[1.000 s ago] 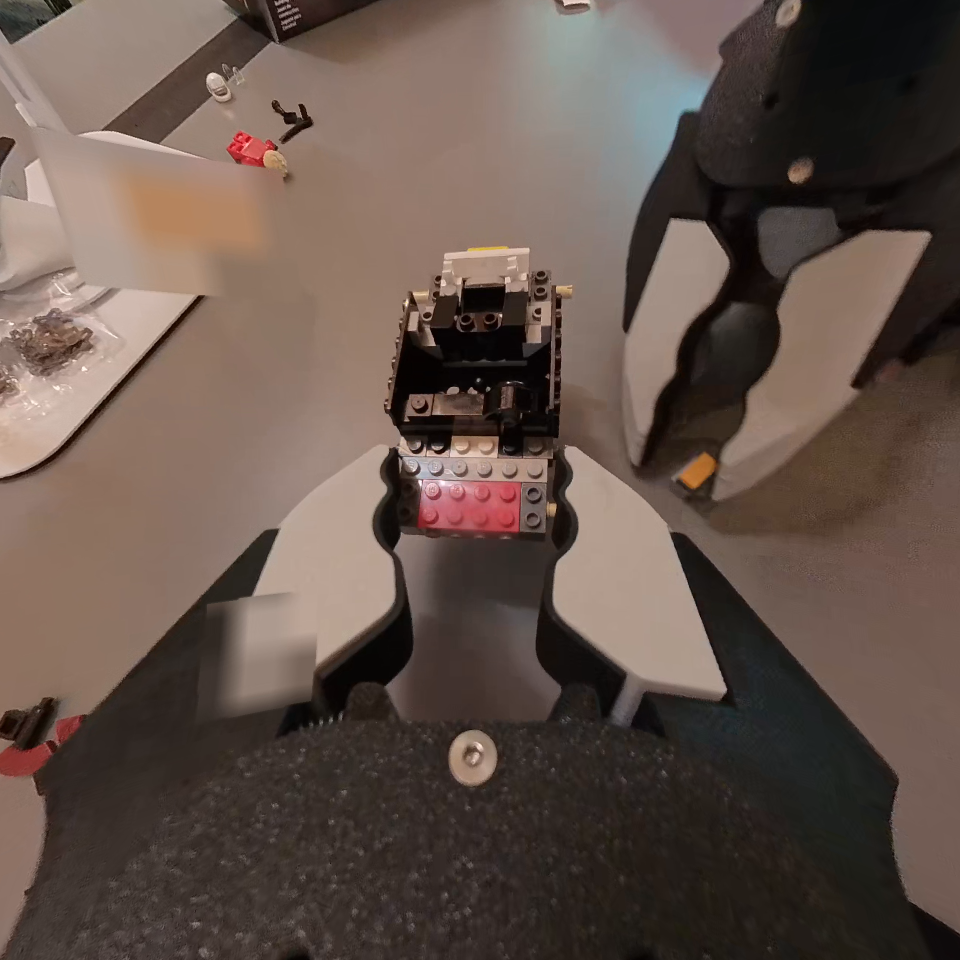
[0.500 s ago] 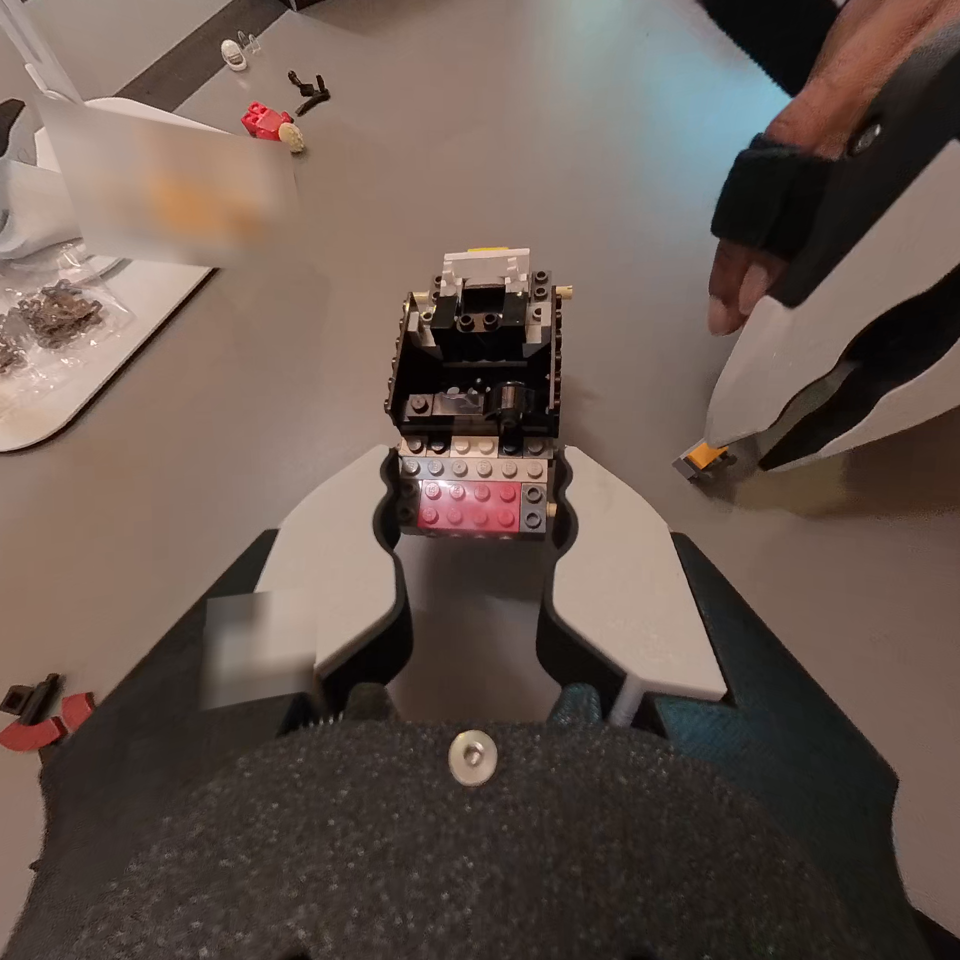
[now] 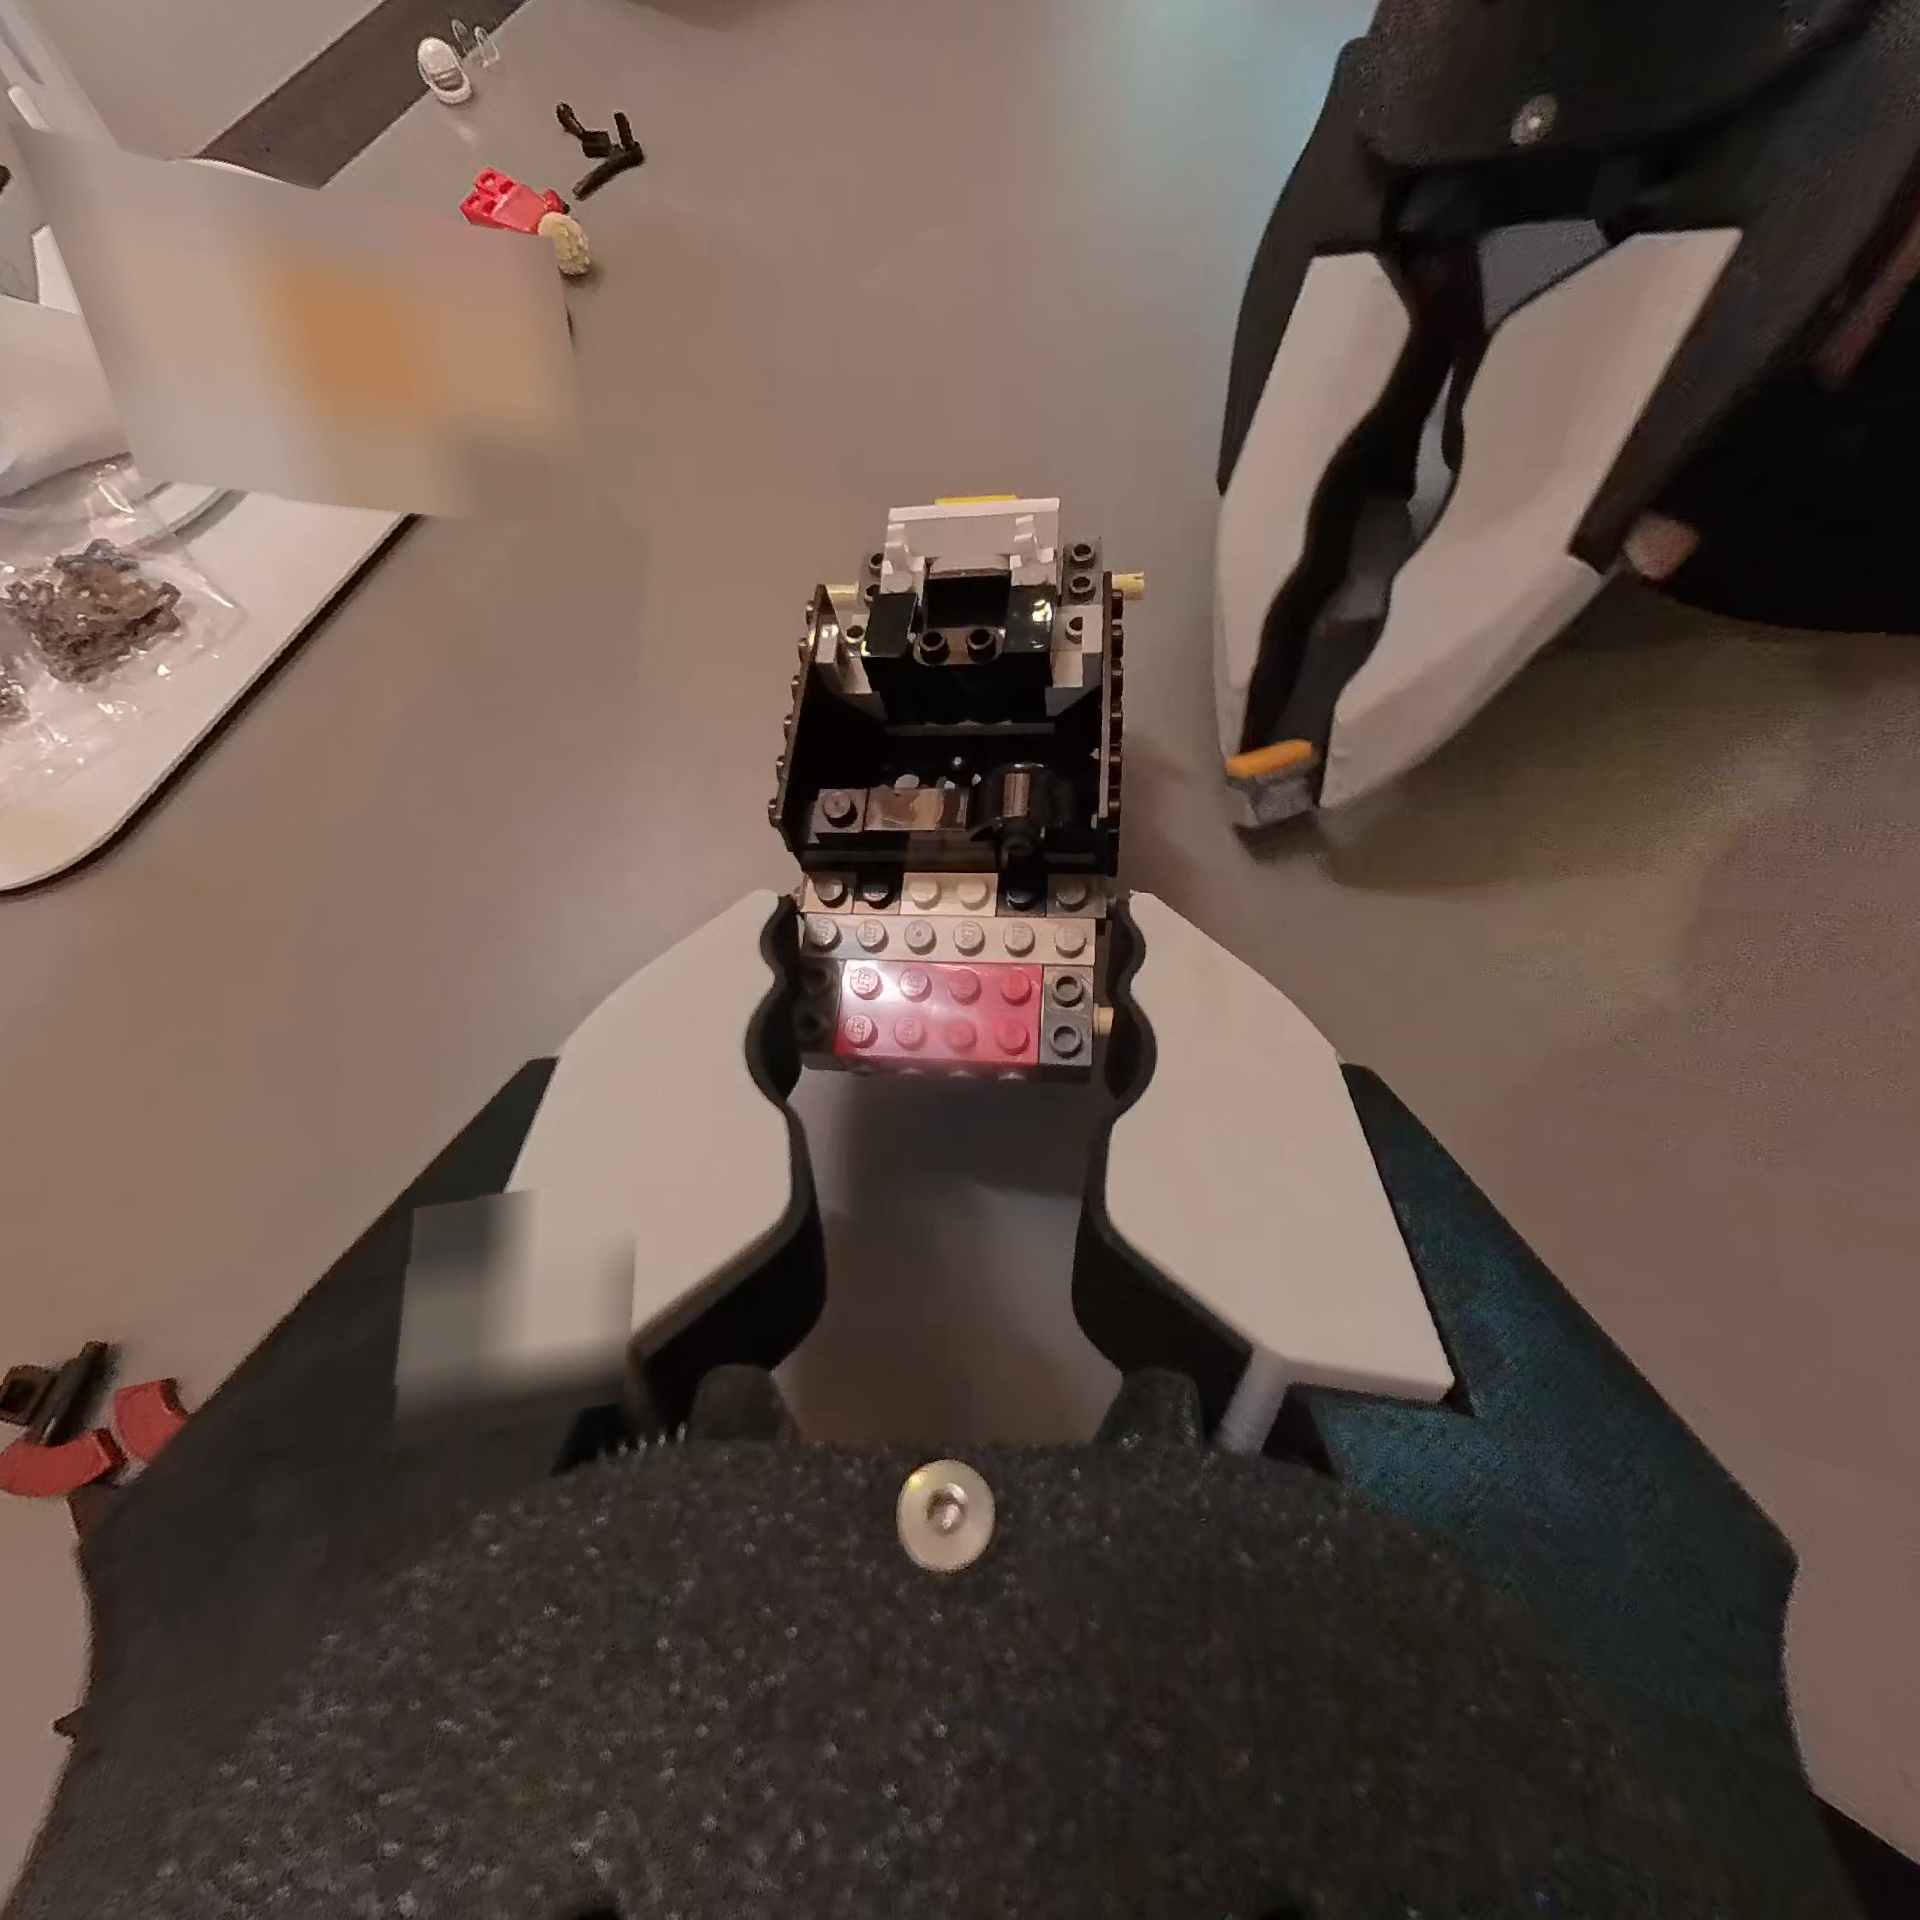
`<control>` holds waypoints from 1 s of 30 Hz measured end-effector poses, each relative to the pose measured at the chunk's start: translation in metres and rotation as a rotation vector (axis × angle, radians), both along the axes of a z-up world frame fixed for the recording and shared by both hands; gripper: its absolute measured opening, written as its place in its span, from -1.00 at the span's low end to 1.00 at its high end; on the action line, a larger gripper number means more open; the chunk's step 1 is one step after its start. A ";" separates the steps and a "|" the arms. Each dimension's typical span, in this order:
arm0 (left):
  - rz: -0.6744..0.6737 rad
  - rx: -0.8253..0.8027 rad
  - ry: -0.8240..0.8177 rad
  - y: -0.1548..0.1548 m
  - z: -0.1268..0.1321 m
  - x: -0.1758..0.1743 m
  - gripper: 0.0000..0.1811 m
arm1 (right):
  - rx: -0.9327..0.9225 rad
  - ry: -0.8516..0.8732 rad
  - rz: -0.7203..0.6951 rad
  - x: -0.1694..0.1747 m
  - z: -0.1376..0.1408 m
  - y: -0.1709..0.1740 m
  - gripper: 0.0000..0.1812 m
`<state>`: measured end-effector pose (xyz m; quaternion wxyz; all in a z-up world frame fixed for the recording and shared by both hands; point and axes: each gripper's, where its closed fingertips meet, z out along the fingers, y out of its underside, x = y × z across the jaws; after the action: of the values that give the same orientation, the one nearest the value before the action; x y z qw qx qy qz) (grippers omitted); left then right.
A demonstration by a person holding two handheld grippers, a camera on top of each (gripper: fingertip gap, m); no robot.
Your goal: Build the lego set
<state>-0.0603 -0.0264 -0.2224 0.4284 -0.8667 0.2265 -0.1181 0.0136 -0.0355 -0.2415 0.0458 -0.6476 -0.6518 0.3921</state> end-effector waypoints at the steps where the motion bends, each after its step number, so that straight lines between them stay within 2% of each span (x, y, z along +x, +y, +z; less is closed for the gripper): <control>1: 0.000 -0.002 0.000 0.000 -0.001 0.000 -0.38 | 0.000 0.002 -0.012 0.002 -0.002 0.005 -0.76; 5: -0.003 -0.014 0.000 0.000 -0.004 0.000 -0.38 | 0.140 0.058 0.056 0.007 -0.002 0.017 -0.72; 9: -0.008 -0.021 0.004 -0.001 -0.006 0.001 -0.38 | 0.424 0.181 0.373 0.015 0.007 0.018 -0.70; 11: -0.008 -0.023 0.003 -0.001 -0.006 0.001 -0.38 | 0.537 0.159 0.514 0.019 0.006 0.022 -0.69; 15: -0.011 -0.024 0.005 -0.001 -0.006 0.001 -0.38 | 0.599 0.094 0.696 0.020 0.001 0.021 -0.68; 20: -0.013 -0.031 0.011 -0.001 -0.008 0.001 -0.38 | 0.616 0.047 0.761 0.016 -0.007 0.026 -0.84; 28: -0.012 -0.042 0.016 -0.002 -0.011 0.000 -0.38 | 0.638 0.043 0.854 0.015 -0.011 0.013 -0.66; 30: -0.011 -0.039 0.016 -0.002 -0.010 -0.001 -0.38 | 0.605 0.049 0.864 0.016 -0.012 0.013 -0.69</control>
<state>-0.0609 -0.0281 -0.2324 0.4089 -0.8745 0.2324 -0.1181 0.0292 -0.0227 -0.2533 0.0800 -0.2686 -0.9420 0.1847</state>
